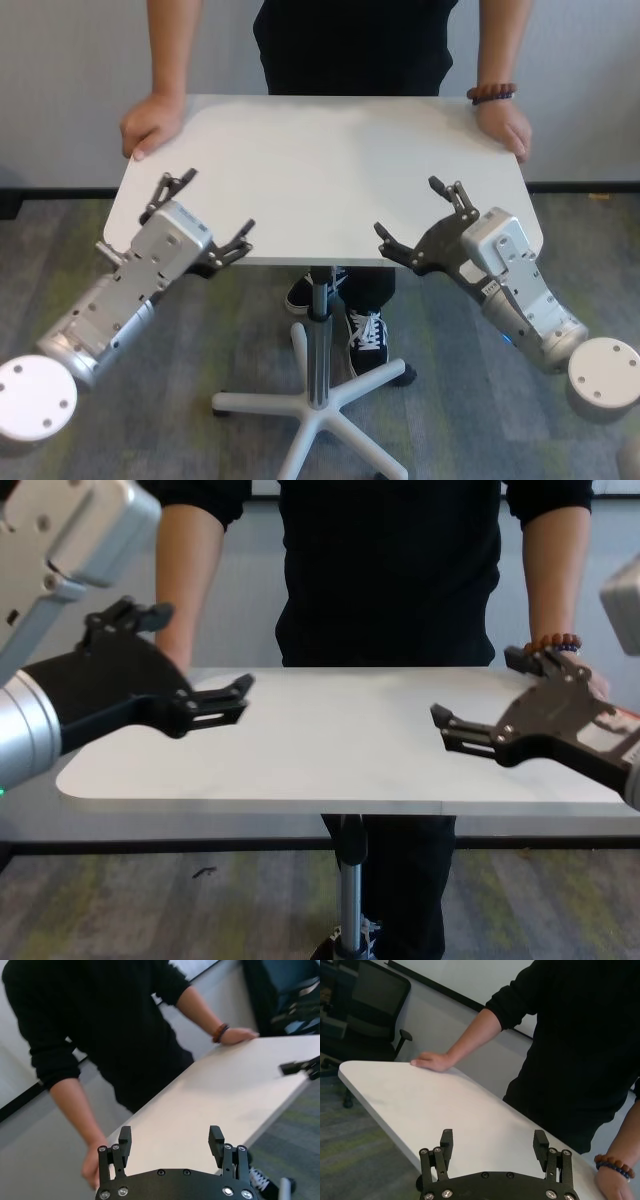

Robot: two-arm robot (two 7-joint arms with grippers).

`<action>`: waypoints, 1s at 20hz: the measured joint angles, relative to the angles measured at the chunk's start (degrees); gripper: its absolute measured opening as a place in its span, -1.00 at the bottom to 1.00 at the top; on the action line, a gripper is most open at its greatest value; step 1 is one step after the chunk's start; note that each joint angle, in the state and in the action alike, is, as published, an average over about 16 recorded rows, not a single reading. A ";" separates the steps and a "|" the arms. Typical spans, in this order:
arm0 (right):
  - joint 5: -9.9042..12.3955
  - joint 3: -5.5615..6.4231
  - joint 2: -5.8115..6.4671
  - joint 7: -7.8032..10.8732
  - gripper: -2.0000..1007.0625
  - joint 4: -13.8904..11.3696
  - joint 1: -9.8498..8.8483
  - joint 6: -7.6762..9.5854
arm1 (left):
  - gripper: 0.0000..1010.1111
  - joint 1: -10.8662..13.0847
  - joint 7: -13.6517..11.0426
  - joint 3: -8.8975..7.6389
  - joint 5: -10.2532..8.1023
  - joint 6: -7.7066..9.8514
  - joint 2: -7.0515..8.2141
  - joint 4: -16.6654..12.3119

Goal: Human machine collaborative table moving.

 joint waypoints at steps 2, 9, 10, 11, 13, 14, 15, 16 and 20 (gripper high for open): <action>-0.27 -0.25 -0.11 -0.40 1.00 -0.94 -0.02 0.12 | 0.98 -0.11 0.92 -0.50 0.41 0.32 0.07 -0.12; -2.27 -1.04 -0.49 -2.19 1.00 -2.32 0.53 0.32 | 0.98 -1.40 3.66 -1.68 3.26 0.73 -0.02 0.79; -2.55 -1.12 -0.54 -2.40 1.00 -2.34 0.64 0.33 | 0.98 -1.58 3.89 -1.74 3.63 0.66 -0.02 0.91; -2.82 -1.19 -0.58 -2.60 1.00 -2.36 0.72 0.33 | 0.98 -1.74 4.09 -1.80 3.97 0.58 -0.02 1.01; -3.31 -1.31 -0.64 -2.94 1.00 -2.37 0.83 0.34 | 0.98 -1.95 4.41 -1.89 4.52 0.41 -0.02 1.11; -3.52 -1.35 -0.66 -3.09 1.00 -2.35 0.87 0.35 | 0.98 -2.00 4.53 -1.91 4.73 0.34 -0.02 1.13; -3.71 -1.39 -0.67 -3.21 1.00 -2.33 0.89 0.35 | 0.98 -2.05 4.63 -1.92 4.93 0.29 -0.03 1.16; -3.88 -1.42 -0.69 -3.32 1.00 -2.30 0.91 0.35 | 0.98 -2.08 4.69 -1.91 5.08 0.24 -0.04 1.21; -4.15 -1.44 -0.72 -3.45 1.00 -2.10 0.92 0.29 | 0.98 -2.10 4.69 -1.84 5.29 0.16 -0.09 1.35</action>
